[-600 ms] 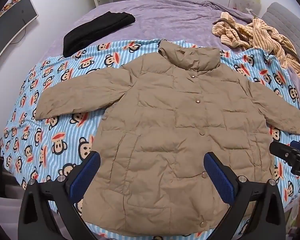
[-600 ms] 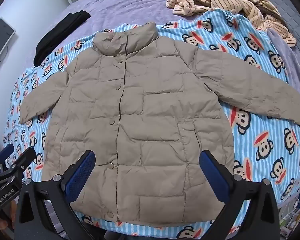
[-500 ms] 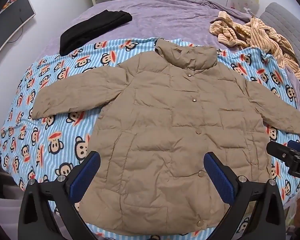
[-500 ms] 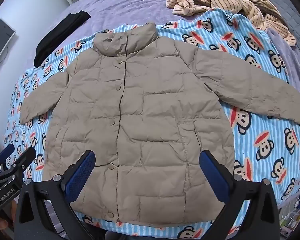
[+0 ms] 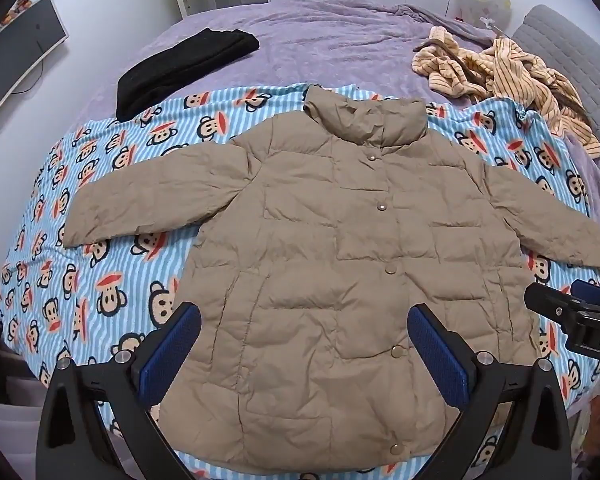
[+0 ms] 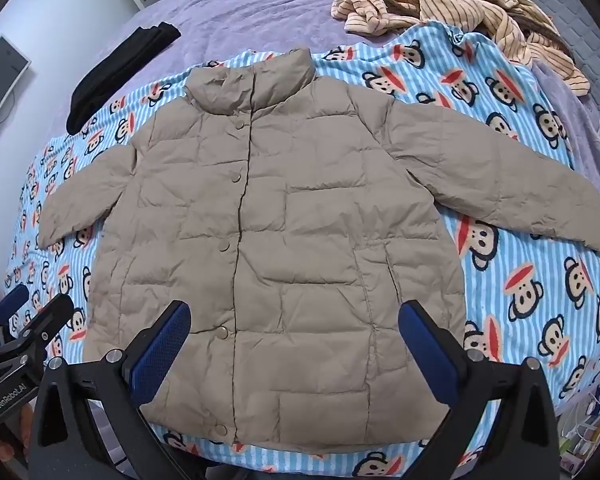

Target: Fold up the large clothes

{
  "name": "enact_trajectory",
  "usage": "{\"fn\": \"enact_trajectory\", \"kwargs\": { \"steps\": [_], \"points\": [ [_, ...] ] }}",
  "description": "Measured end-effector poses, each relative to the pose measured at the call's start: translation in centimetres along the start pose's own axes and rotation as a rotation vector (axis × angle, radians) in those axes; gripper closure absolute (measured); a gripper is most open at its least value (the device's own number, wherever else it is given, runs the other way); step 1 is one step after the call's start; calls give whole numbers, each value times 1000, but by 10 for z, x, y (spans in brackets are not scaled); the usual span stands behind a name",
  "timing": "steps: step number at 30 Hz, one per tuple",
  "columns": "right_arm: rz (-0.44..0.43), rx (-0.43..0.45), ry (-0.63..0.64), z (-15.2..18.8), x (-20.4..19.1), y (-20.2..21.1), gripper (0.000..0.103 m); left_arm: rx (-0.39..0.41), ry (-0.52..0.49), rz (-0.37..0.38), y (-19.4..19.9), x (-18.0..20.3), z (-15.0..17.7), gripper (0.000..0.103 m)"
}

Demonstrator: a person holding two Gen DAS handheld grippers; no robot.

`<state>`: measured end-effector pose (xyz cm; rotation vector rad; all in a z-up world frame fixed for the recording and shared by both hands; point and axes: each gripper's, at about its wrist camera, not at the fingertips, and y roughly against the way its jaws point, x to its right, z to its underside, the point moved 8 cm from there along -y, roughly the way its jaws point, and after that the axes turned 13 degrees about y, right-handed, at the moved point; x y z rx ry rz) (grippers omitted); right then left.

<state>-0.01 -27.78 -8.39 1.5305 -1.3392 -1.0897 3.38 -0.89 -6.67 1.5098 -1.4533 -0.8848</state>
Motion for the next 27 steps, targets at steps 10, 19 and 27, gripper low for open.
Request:
{"fn": "enact_trajectory", "kwargs": {
  "steps": [10, 19, 27],
  "points": [
    [19, -4, -6, 1, 2, 1, 0, -5, 15, 8, -2, -2, -1, 0],
    [18, -4, -11, 1, 6, 2, 0, -8, 24, 11, -1, 0, 2, 0],
    [23, 0, -9, 4, 5, 4, 0, -3, 21, 12, 2, 1, 4, 0]
  ]
}}
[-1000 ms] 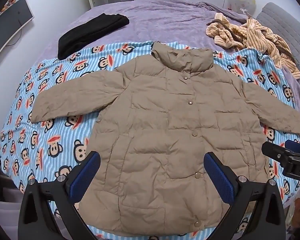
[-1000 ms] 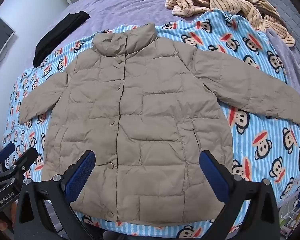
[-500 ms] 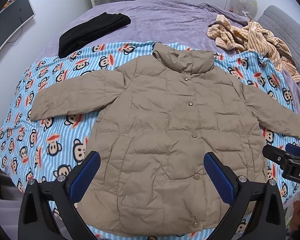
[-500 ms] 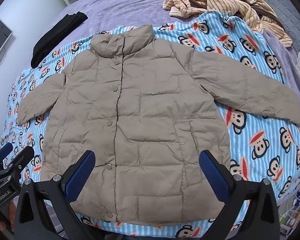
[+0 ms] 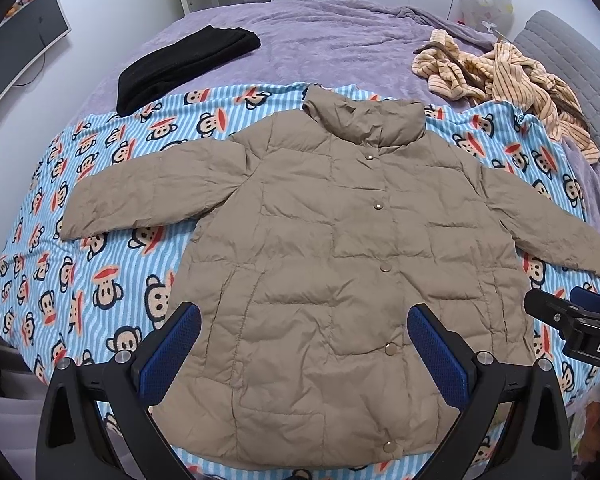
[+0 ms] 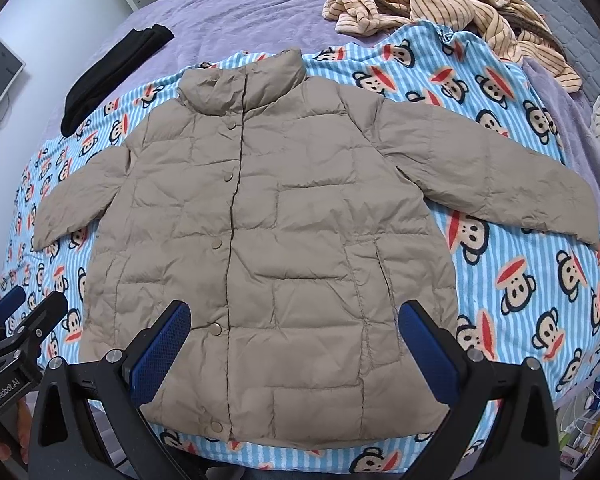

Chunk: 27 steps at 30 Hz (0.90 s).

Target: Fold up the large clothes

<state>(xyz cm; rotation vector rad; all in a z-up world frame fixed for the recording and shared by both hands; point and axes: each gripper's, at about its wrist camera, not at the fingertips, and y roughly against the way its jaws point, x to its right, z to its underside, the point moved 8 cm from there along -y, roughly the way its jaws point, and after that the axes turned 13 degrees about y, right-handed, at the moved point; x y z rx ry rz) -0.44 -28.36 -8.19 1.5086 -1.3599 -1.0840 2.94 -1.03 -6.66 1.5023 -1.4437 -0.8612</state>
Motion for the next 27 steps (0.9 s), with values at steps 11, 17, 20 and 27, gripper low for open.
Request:
{"fn": "enact_trajectory", "kwargs": {
  "steps": [11, 17, 20, 27],
  "points": [
    [4, 0, 2, 1, -1, 1, 0, 1, -3, 0, 4, 1, 1, 0],
    [4, 2, 3, 1, 0, 1, 0, -1, 0, -1, 5, 1, 2, 0],
    [3, 1, 3, 0, 0, 1, 0, -1, 2, -1, 4, 1, 1, 0],
    [2, -1, 11, -4, -5, 3, 0, -2, 1, -2, 4, 0, 0, 0]
  ]
}}
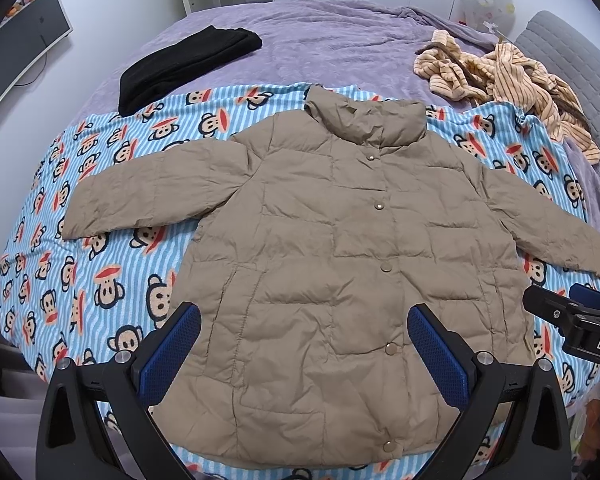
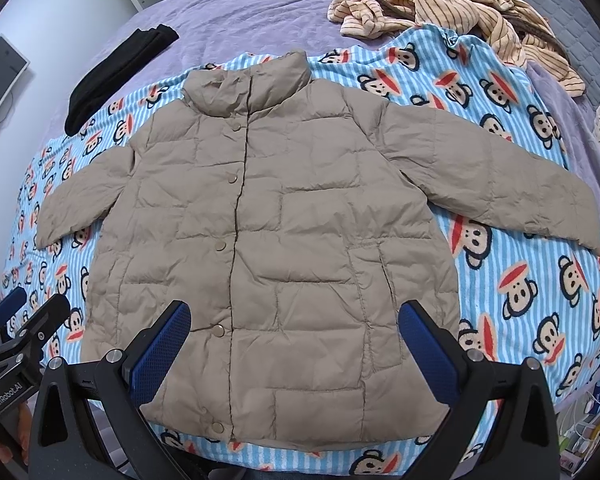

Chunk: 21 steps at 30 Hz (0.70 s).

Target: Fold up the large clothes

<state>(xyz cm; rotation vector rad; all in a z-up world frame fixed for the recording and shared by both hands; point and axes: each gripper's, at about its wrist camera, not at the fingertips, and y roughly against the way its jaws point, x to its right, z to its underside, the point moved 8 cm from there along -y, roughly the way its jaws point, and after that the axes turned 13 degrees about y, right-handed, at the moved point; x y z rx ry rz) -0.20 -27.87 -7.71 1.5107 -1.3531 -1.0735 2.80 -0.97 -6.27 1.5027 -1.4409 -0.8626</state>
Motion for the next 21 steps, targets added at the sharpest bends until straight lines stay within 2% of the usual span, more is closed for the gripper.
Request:
{"fn": "enact_trajectory", "kwargs": {
  "steps": [21],
  "points": [
    [-6, 6, 10, -1, 0, 2, 0, 11, 9, -1, 4, 1, 1, 0]
  ]
}}
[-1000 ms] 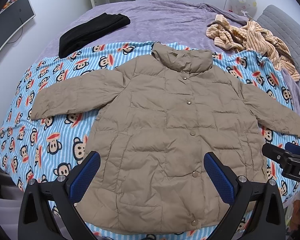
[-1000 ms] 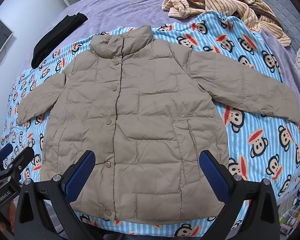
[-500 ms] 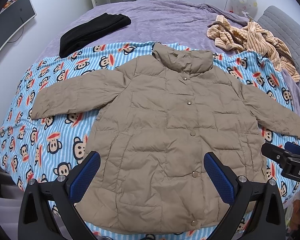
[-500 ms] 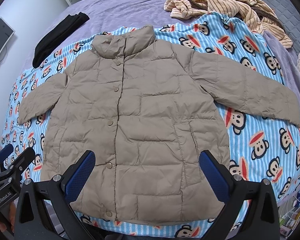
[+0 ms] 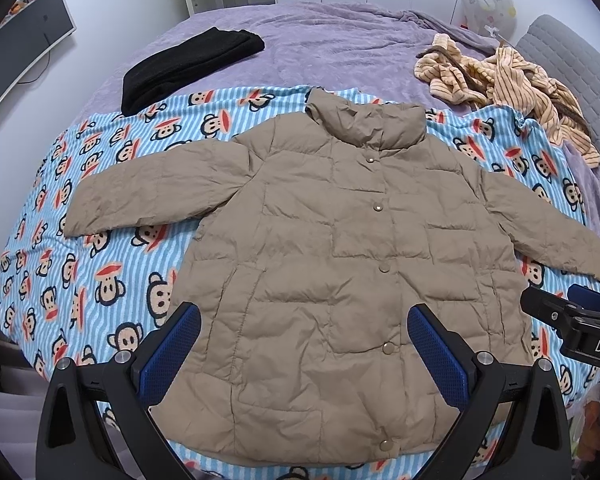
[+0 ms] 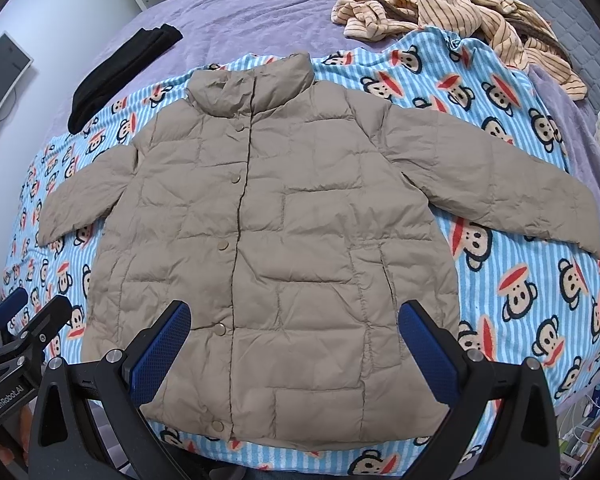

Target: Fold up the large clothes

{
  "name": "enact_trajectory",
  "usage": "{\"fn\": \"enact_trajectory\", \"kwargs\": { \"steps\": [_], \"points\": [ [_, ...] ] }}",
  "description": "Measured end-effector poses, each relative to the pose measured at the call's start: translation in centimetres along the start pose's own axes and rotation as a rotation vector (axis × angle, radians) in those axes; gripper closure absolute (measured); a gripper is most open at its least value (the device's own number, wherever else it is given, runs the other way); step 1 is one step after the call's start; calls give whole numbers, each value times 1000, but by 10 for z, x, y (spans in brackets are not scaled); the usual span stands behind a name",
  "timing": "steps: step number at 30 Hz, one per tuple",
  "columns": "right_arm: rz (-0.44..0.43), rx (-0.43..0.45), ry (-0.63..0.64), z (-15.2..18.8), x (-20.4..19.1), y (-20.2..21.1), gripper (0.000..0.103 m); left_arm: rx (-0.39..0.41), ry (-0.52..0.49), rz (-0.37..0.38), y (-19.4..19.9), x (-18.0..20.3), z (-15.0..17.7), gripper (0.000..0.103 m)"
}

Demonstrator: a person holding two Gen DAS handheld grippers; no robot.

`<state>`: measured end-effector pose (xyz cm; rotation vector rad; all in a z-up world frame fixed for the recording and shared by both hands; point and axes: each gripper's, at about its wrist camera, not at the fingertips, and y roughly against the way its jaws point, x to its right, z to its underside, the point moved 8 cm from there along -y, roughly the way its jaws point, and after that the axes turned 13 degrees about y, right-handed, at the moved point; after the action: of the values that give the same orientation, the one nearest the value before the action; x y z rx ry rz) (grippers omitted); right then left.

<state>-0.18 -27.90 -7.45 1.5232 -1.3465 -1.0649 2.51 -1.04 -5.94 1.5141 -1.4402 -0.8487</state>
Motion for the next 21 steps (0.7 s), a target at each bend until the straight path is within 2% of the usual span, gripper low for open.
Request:
{"fn": "enact_trajectory", "kwargs": {
  "steps": [21],
  "points": [
    [-1, -1, -6, 5, 1, -1, 0, -3, -3, -1, -1, -1, 5, 0]
  ]
}}
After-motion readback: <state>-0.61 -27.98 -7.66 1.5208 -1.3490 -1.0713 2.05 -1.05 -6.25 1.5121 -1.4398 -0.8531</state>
